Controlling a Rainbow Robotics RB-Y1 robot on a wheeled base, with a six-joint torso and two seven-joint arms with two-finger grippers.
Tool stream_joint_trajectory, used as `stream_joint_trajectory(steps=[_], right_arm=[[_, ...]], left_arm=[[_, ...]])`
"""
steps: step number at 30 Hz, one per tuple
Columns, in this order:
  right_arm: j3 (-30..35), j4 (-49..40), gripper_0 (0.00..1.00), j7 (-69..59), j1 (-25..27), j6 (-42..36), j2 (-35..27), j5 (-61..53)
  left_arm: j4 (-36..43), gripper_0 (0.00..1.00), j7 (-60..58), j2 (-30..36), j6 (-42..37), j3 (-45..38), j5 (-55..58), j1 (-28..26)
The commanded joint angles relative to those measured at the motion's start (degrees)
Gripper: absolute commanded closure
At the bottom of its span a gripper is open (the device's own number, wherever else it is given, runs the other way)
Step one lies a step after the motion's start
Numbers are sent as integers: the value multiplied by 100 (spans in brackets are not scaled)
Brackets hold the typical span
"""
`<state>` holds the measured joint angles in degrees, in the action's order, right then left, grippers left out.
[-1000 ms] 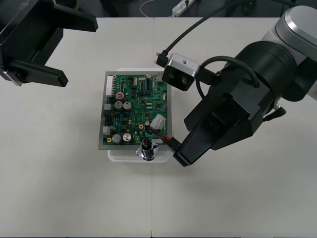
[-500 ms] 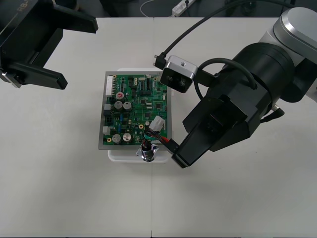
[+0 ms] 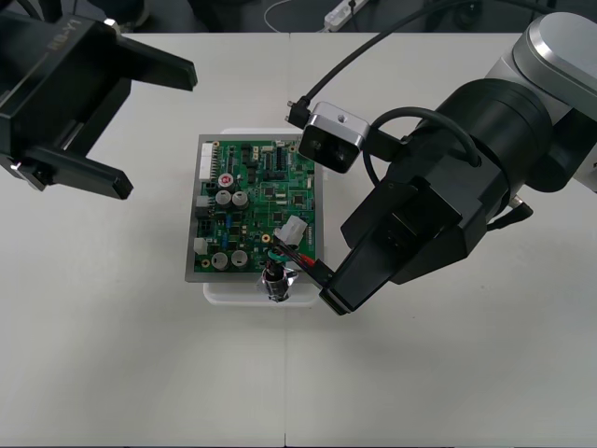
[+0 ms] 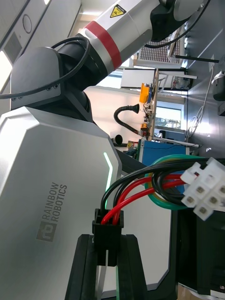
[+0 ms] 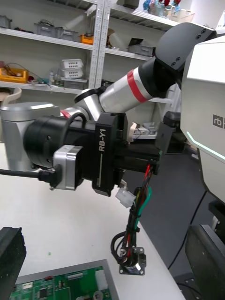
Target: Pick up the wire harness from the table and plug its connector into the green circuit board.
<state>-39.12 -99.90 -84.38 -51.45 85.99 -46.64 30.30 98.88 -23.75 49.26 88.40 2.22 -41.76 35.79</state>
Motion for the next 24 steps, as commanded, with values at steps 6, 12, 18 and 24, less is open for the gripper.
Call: stream_joint_trajectory(steps=[6,12,18,24], right_arm=[[-52,-109,100,18,-278,-47,85,143],[-52,-109,100,18,-287,-47,85,231],[-44,-109,100,18,-287,-47,85,239],[-52,-118,100,18,-278,-38,94,239]], left_arm=[[580,0,257,251,160,472,89,-28],[633,0,257,242,160,674,107,112],[677,0,310,242,160,982,107,227],[791,0,336,163,160,1079,54,323]])
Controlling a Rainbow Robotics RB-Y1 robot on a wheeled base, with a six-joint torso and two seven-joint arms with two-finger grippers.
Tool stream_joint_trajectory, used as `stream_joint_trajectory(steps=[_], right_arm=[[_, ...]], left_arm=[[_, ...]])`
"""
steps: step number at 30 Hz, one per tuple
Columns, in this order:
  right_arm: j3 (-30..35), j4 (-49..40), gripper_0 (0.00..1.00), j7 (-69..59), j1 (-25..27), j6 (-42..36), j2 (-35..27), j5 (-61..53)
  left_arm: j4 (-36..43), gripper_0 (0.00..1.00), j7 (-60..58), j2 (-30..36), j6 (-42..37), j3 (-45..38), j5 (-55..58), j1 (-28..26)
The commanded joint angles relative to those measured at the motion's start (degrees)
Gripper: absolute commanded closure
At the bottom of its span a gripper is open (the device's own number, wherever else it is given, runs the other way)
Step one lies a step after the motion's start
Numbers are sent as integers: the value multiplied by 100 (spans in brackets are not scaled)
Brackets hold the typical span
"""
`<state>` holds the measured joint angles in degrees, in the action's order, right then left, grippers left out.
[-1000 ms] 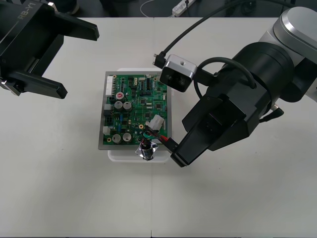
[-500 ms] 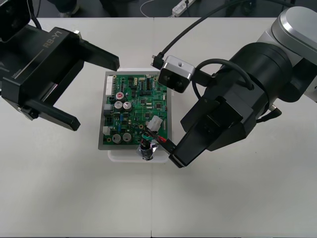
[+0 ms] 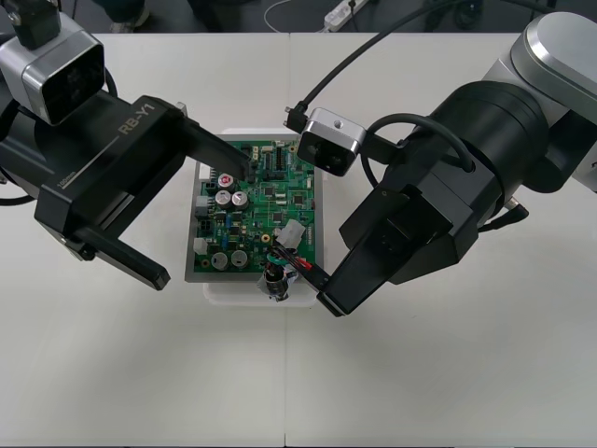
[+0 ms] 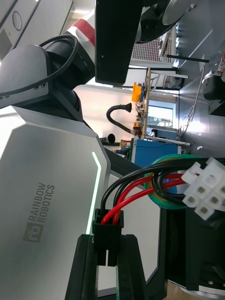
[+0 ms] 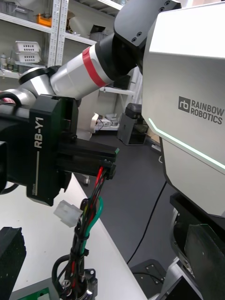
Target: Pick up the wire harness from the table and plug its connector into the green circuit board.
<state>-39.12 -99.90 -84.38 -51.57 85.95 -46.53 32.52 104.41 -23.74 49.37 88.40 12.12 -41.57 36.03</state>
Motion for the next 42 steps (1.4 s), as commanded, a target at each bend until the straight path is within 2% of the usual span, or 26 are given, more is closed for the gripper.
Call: stream_joint_trajectory(steps=[1,18,25,42], right_arm=[[-43,-135,100,18,-266,-43,74,0],[-43,-162,100,18,-266,-43,100,-167],[-52,-162,100,18,-275,-35,100,-167],[-43,-162,100,27,-275,-43,100,-167]], left_arm=[[246,0,317,108,160,80,35,308],[272,0,256,-542,160,151,-378,615],[264,0,256,-560,160,520,-352,782],[264,0,247,-683,160,836,-369,1028]])
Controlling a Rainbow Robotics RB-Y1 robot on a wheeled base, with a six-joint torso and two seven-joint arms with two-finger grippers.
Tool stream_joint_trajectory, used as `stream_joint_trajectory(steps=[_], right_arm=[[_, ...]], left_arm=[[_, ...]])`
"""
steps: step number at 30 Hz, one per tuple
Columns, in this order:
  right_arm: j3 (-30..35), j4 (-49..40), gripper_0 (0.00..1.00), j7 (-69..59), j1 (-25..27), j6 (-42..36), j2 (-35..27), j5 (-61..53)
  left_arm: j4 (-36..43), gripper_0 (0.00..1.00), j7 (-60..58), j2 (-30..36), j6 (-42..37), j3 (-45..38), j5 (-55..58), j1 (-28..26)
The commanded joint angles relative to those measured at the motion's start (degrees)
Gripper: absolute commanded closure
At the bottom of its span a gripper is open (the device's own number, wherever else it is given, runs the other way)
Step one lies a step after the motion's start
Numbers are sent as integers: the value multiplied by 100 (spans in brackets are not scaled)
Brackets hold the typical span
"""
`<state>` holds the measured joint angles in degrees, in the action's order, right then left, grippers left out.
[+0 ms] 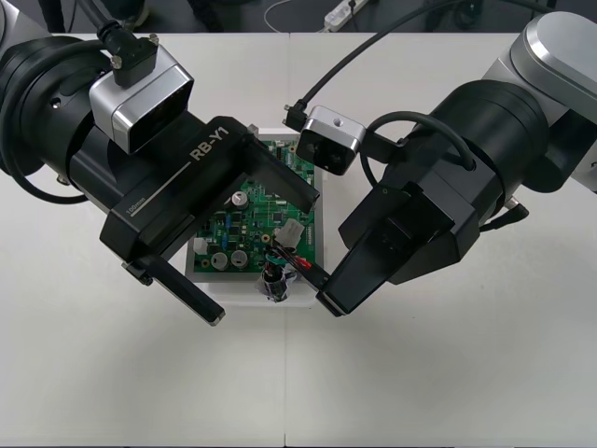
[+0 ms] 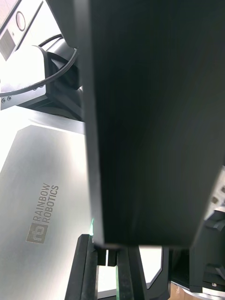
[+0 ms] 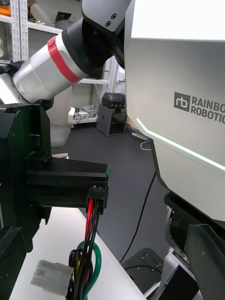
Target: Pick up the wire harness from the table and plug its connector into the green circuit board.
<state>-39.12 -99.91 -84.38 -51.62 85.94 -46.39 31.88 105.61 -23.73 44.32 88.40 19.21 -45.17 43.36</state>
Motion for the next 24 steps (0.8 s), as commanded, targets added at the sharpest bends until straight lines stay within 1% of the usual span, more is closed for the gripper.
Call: stream_joint_trajectory(steps=[1,8,24], right_arm=[[-43,-169,100,18,-270,-42,87,-103],[-43,-169,100,18,-261,-42,87,-103],[-43,-178,100,27,-270,-42,87,-112]], left_arm=[[144,0,246,-204,160,136,-9,296],[144,0,228,-371,160,144,-211,348],[144,0,272,-389,160,153,-211,392]])
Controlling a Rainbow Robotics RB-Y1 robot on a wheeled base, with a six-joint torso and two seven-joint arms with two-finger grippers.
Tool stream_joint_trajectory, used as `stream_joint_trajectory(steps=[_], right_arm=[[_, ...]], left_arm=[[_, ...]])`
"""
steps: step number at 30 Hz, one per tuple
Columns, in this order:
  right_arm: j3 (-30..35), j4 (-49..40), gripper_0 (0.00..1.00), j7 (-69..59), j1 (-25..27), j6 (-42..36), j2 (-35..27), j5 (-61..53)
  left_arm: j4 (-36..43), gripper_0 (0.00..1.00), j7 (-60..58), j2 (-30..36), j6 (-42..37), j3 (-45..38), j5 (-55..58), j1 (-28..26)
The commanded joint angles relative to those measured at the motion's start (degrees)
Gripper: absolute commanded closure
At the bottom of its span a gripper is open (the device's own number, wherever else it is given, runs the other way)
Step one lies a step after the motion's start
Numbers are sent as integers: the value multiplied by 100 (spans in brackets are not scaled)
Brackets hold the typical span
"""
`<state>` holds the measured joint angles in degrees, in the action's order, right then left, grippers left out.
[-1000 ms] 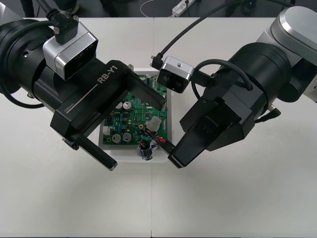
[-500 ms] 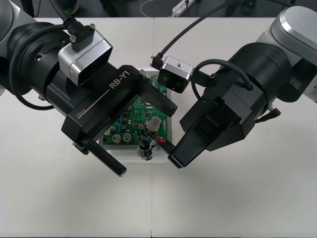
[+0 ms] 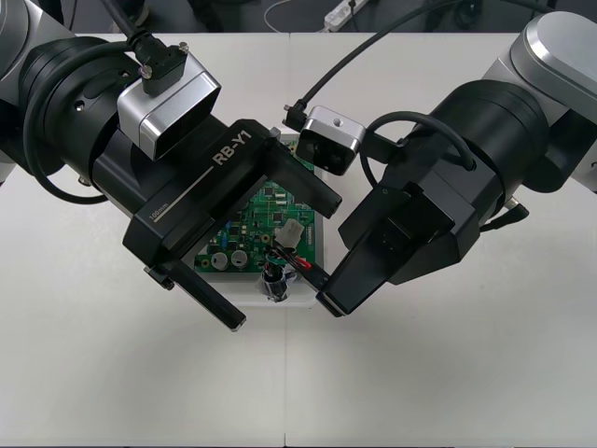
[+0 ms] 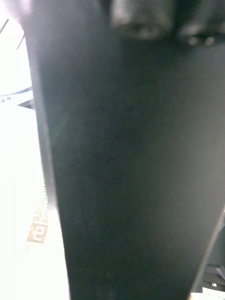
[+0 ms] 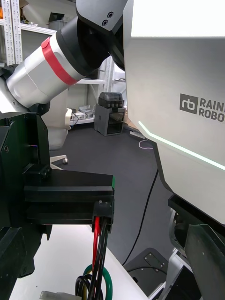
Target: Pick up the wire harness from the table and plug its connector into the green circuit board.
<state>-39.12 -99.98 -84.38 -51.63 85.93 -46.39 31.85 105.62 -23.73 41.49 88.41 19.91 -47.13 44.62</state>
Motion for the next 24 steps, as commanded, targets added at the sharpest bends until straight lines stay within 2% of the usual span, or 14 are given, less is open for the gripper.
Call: stream_joint_trajectory(steps=[1,19,21,22,23,24], right_arm=[[-43,-171,100,27,-268,-42,86,-109],[-43,-171,100,18,-259,-33,130,-109],[-43,-171,100,18,-259,-42,148,-109],[-52,-171,100,18,-259,-42,148,-109],[-52,-171,100,27,-259,-42,156,-109],[-43,-171,100,18,-259,-42,156,-109]], left_arm=[[143,0,281,-106,159,83,-25,266],[126,0,290,-229,159,92,-60,266],[126,3,290,-238,159,92,-86,266],[126,27,290,-247,159,109,-95,275],[126,32,290,-247,159,127,-86,275],[126,48,308,-247,159,153,-95,266]])
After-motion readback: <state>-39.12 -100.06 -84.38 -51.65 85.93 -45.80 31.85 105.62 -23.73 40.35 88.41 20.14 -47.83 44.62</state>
